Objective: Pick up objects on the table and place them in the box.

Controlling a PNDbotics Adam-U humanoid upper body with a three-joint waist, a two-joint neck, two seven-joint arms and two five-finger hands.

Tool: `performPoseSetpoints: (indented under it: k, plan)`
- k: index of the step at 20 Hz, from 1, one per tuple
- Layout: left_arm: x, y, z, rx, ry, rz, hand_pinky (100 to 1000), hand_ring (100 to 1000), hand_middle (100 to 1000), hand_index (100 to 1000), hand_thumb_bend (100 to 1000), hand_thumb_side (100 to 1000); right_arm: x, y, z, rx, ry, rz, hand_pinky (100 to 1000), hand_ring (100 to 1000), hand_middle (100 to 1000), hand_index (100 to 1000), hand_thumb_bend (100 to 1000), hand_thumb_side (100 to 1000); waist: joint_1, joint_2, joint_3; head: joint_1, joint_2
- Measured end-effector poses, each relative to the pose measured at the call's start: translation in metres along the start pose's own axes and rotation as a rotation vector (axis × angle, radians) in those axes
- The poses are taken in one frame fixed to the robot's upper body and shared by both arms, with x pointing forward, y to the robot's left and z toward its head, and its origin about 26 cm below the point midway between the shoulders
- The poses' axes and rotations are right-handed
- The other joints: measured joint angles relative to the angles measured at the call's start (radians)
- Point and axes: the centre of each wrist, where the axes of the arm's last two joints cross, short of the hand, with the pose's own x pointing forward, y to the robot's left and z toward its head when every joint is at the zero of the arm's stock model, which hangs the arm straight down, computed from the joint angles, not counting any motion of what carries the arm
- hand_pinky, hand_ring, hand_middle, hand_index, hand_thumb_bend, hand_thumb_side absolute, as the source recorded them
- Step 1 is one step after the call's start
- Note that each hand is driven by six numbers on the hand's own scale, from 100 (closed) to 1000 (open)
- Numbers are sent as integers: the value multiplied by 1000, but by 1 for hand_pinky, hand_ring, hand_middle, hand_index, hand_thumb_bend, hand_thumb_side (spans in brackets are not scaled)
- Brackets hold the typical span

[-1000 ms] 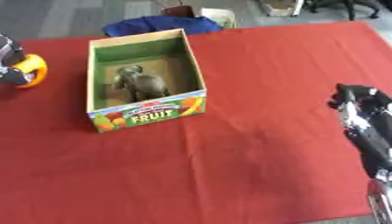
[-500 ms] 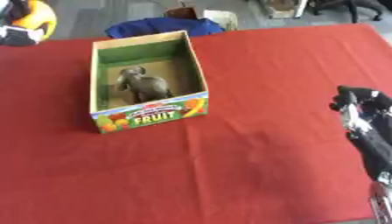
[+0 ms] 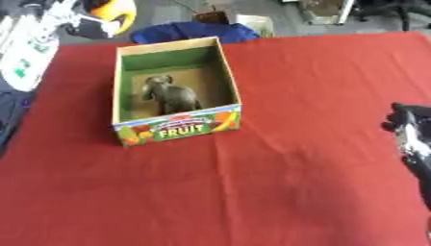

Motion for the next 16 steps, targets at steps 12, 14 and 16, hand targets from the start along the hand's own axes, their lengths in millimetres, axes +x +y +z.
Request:
performPoseSetpoints:
  k: [12,14,16]
  plan:
    - [41,-69,-11,-60,-54,-1,661,622,616,721,814,239,2,4,-4,23,-13,-7,744,888,546,646,117,333,-1,18,-21,29,-13]
    - [43,-72,-11,-52,-61,0,694,670,664,746,920,363,2,4,-4,26,-13,-8,744,888,546,646,117,333,-2,18,-21,29,-17]
    - [44,-73,-10,-37,-63,15,719,705,701,760,946,406,2,4,-4,27,-12,-9,744,888,546,646,116,334,-2,18,-19,29,-17]
